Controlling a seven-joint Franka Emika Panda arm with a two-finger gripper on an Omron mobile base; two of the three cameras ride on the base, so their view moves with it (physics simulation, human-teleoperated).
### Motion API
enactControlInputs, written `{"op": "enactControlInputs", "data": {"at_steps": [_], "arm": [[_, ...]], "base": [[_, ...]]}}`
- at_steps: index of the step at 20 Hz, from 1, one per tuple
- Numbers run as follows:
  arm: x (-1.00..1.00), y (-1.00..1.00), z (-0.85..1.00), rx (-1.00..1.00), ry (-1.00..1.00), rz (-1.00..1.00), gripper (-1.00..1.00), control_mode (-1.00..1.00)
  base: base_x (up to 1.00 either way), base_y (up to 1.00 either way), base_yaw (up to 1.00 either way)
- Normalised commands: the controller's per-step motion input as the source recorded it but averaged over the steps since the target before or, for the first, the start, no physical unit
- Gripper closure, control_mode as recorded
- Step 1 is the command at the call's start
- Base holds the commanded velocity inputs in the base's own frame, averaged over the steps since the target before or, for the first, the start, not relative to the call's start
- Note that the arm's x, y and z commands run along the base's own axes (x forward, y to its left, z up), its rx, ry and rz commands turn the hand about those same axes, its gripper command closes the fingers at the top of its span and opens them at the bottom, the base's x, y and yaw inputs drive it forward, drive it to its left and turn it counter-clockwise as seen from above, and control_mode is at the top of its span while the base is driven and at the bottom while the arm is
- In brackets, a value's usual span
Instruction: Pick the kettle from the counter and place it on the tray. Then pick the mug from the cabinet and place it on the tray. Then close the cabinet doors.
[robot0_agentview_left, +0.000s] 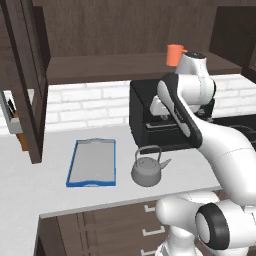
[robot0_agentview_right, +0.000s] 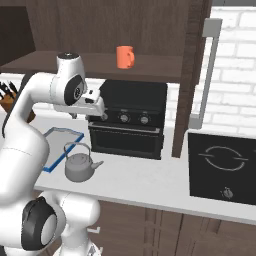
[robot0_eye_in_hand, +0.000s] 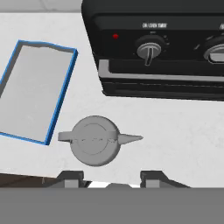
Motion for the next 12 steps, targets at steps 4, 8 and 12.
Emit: {"op": "enactControlInputs", "data": {"at_steps": [4,8,12], "arm": [[-0.12,0.0,-0.05,0.09,0.0,0.0,-1.0,-1.0],[-0.42,0.08,-0.15,0.06,0.0,0.0,-1.0,-1.0],[-0.39,0.4,-0.27,0.0,0.01,-0.14,-1.0,-1.0]], "base": [[0.0,0.0,0.0],[0.0,0.0,0.0],[0.0,0.0,0.0]]}}
